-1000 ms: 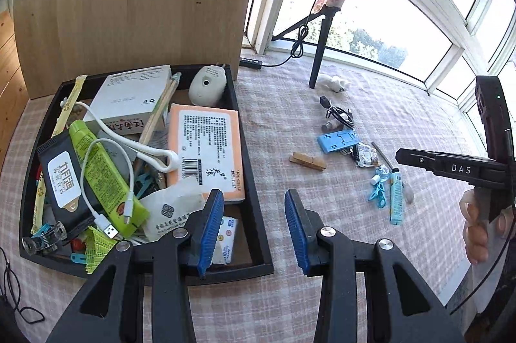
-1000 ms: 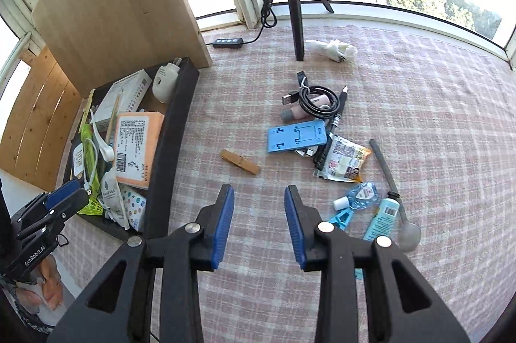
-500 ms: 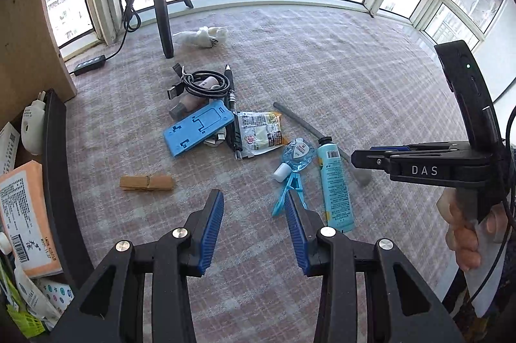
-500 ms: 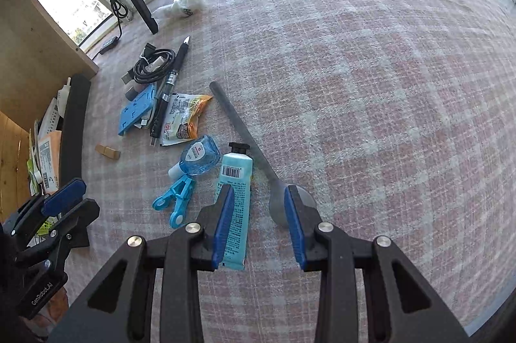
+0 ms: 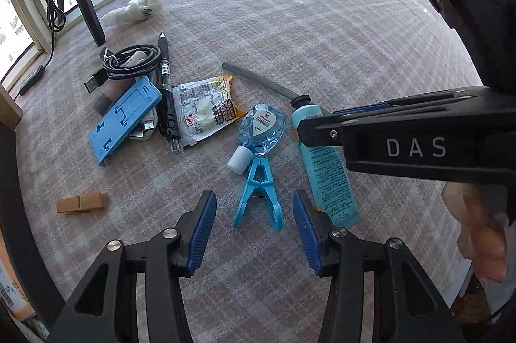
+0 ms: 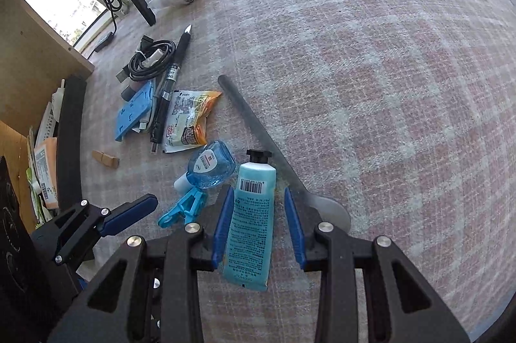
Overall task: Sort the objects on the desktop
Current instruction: 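Grasp the blue clothespin with the left gripper while the right gripper grasps the teal tube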
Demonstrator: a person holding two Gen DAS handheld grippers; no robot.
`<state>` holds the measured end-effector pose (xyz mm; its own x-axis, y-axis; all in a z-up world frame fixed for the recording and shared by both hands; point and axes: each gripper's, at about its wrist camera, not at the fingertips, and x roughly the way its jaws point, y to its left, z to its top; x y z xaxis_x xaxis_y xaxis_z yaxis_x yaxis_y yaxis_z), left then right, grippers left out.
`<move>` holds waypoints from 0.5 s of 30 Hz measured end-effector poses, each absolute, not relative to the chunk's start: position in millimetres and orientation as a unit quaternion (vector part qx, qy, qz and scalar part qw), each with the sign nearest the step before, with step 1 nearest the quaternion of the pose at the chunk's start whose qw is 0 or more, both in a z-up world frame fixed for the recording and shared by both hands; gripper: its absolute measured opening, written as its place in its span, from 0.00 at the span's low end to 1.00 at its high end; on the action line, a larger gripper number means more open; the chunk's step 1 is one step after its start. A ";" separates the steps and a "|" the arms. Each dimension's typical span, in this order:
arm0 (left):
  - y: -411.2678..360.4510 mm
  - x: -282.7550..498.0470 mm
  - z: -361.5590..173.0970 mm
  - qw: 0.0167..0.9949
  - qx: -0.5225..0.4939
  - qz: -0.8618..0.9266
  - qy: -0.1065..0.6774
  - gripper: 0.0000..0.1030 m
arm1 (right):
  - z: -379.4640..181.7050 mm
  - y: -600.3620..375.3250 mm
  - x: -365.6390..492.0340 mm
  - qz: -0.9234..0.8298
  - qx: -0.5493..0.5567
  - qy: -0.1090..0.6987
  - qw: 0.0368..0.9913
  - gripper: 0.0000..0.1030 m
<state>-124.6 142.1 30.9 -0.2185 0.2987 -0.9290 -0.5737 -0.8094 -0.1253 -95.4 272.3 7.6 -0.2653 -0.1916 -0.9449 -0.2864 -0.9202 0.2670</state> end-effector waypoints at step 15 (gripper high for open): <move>136.4 -115.4 29.5 0.284 -0.547 0.780 0.112 0.28 | 4.8 255.3 -99.9 0.770 -0.615 0.162 0.049 0.28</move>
